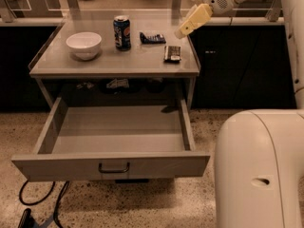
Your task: Place rxbar chocolate into top drawer
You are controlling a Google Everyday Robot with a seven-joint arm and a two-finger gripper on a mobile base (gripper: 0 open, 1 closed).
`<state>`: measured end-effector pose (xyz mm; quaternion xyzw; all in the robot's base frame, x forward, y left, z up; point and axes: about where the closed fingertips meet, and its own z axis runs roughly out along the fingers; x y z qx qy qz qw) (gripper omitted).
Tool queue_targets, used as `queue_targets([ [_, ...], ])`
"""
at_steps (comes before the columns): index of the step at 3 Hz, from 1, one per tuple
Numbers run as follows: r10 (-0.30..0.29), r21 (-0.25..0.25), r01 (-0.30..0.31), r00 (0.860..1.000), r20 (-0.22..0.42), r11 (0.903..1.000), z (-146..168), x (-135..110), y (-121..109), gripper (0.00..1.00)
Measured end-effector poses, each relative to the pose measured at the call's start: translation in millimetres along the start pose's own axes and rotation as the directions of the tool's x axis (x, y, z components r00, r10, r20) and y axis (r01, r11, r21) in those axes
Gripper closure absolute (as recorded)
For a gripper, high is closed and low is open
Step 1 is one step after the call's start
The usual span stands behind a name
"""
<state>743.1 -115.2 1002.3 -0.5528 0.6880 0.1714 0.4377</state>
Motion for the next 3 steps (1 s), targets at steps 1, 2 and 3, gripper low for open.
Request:
queue_targets([
  [1, -0.027, 0.045, 0.029, 0.999, -0.038, 0.9986, -1, -8, -10, 0.00],
  [2, -0.051, 0.103, 0.058, 0.996, -0.073, 0.9930, 9, -11, -27, 0.00],
  [3, -0.050, 0.121, 0.064, 0.992, -0.119, 0.9906, 23, -5, -35, 0.00],
])
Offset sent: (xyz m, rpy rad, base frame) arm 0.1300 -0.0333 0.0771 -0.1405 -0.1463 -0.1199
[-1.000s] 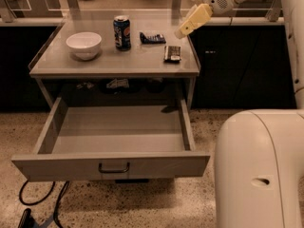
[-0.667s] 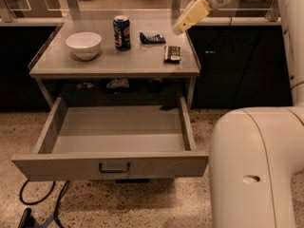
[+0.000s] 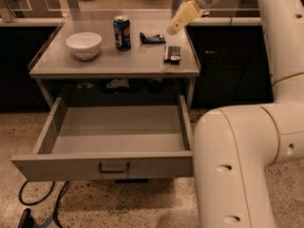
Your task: Place rxbar chocolate into top drawer
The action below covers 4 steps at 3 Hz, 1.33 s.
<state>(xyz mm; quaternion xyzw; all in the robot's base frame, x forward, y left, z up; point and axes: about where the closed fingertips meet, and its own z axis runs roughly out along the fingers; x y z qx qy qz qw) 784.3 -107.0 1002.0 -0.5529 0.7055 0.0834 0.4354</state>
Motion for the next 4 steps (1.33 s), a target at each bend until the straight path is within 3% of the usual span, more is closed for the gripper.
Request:
queue_targets([
  [1, 0.036, -0.071, -0.034, 0.999, 0.018, 0.9969, 22, 23, 12, 0.00],
  [2, 0.111, -0.216, -0.100, 0.993, 0.039, 0.9712, 58, 49, 42, 0.00],
  [3, 0.111, -0.216, -0.100, 0.993, 0.039, 0.9711, 58, 49, 42, 0.00],
  [4, 0.164, -0.156, -0.165, 0.986, -0.019, 0.9740, 65, 54, 28, 0.00],
])
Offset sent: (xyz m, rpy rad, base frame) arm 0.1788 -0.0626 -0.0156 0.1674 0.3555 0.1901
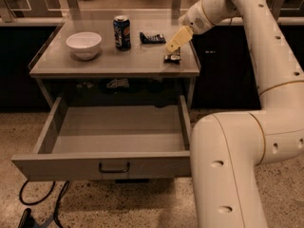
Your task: Place rxbar chocolate into top drawer
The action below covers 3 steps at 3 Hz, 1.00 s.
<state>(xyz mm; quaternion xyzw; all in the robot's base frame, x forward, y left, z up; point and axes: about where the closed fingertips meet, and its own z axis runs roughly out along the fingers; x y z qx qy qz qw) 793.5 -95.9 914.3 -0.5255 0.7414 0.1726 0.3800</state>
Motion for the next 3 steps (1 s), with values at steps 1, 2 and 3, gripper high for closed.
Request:
queue_targets([
  [1, 0.107, 0.107, -0.102, 0.994, -0.035, 0.9890, 14, 14, -30, 0.00],
  [2, 0.171, 0.147, -0.172, 0.985, 0.025, 0.9740, 23, 27, -50, 0.00],
  [3, 0.202, 0.073, -0.214, 0.968, 0.152, 0.9741, 49, 36, -51, 0.00],
])
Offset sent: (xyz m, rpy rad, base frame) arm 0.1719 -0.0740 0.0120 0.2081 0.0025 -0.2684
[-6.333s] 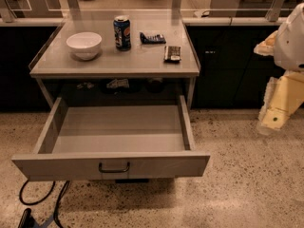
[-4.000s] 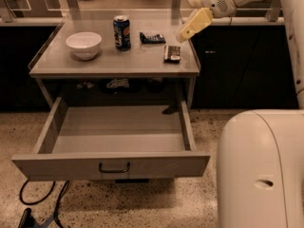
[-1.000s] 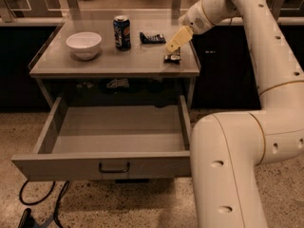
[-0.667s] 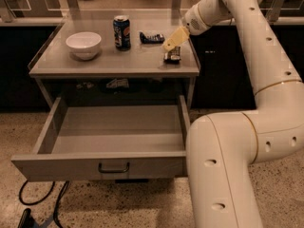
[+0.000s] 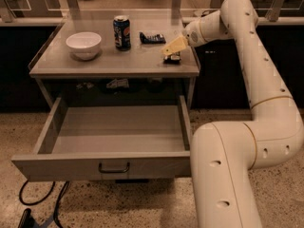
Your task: Place rxbar chocolate into top drawer
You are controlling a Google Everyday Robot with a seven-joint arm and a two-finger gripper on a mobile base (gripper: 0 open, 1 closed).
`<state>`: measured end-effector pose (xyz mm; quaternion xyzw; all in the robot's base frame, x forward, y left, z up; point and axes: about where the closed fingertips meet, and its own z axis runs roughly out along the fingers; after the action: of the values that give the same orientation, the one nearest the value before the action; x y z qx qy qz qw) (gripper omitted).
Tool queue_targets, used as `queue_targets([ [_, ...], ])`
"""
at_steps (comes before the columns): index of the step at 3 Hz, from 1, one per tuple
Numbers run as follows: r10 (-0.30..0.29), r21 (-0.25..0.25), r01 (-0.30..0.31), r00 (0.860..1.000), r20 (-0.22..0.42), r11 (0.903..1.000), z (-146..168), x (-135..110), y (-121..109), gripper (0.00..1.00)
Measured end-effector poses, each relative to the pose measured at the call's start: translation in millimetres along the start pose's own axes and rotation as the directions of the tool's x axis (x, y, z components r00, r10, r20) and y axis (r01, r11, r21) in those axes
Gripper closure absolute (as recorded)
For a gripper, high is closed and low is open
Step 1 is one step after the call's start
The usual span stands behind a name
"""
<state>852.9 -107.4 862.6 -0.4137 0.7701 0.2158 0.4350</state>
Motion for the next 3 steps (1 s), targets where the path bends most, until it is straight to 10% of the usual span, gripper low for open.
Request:
queue_targets([
  [3, -0.028, -0.135, 0.053, 0.982, 0.185, 0.9894, 65, 7, 20, 0.00],
])
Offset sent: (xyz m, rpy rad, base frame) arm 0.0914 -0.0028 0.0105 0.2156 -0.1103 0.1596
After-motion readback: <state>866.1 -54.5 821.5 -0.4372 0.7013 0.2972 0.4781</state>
